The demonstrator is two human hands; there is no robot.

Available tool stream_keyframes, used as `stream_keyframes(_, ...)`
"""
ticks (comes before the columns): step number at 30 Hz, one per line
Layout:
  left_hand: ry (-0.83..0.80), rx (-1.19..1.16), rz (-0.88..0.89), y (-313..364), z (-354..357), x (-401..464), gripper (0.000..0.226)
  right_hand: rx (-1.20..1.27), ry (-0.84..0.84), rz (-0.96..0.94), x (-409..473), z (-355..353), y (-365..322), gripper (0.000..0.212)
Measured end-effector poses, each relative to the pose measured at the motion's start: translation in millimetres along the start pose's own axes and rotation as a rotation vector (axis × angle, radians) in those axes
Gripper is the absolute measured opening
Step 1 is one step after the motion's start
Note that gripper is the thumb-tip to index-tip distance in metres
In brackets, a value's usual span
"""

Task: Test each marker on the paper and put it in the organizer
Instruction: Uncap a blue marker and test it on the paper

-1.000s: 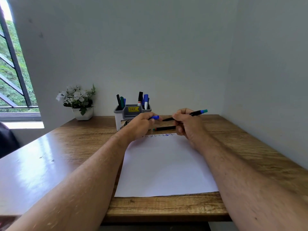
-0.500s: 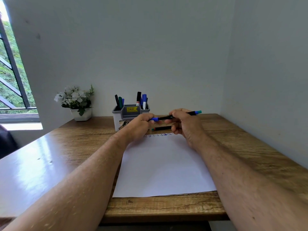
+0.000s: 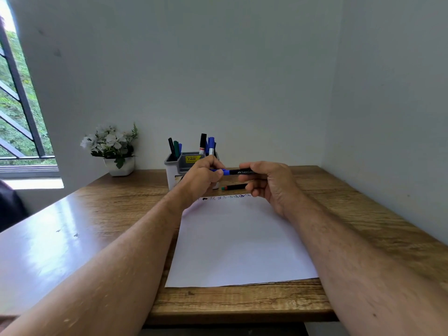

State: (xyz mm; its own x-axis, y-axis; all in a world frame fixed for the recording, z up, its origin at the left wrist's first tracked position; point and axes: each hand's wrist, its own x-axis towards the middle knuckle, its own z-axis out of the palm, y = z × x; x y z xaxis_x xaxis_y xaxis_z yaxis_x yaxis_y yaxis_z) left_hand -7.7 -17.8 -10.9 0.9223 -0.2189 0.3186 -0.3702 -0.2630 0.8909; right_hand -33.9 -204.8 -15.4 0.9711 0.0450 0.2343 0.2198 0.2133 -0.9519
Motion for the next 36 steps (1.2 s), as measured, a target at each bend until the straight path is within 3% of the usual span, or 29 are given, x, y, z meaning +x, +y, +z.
stream_keyframes(19, 0.056, -0.067, -0.03, -1, -1, 0, 0.028, 0.091, -0.066, 0.088, 0, 9, -3, 0.025)
stream_keyframes(29, 0.378, -0.599, 0.088, 2, -15, -2, 0.017, -0.175, -0.002, 0.12, 8, 32, -22, 0.014)
stream_keyframes(36, 0.445, -0.6, 0.163, -2, -22, 2, 0.026, -0.191, 0.01, 0.085, 18, 68, -10, 0.013)
